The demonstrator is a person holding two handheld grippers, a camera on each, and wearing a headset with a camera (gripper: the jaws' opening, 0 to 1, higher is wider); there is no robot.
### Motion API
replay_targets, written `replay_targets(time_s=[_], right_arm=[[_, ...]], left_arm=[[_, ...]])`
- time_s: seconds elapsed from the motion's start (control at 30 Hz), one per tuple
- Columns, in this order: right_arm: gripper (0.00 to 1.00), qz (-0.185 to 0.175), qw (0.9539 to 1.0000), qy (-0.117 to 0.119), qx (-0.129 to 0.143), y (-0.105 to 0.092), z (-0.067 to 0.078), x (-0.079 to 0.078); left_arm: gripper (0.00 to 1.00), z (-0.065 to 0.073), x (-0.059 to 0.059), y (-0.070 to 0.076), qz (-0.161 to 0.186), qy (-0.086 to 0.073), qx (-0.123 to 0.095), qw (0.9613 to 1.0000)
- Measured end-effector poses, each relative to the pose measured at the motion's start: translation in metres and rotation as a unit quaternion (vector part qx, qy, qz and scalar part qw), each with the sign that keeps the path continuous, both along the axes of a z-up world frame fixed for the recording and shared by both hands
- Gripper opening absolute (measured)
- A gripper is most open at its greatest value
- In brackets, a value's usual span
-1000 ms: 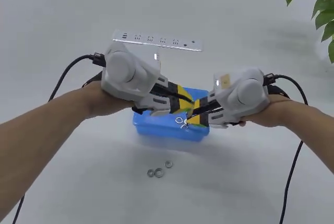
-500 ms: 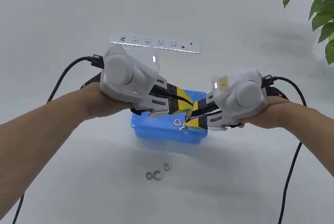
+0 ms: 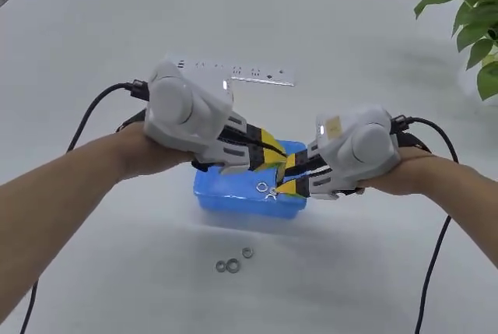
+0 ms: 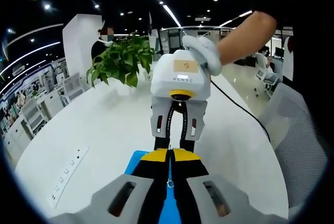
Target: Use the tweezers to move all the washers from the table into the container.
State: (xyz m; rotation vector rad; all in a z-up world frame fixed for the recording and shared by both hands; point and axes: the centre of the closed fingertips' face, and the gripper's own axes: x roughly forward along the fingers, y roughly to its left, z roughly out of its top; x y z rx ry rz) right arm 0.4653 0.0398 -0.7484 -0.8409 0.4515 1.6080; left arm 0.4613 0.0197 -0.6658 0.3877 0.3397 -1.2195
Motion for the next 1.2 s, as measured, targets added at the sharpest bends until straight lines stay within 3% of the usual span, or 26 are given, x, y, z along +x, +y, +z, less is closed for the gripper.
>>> replay_targets(time_s=[0.53, 1.2], right_arm=[[0.18, -0.036, 0.9992, 0.008, 0.016, -0.014, 0.015, -0.011], [0.31, -0.088, 0.9947, 0.017, 0.050, -0.032, 0.037, -0.038]], left_arm=[[0.04, 0.024, -0.014, -0.007, -0.016, -0.002, -0.006, 0.9999], [0.04, 0.034, -0.045, -0.003, -0.031, 0.002, -0.002, 0.9995]])
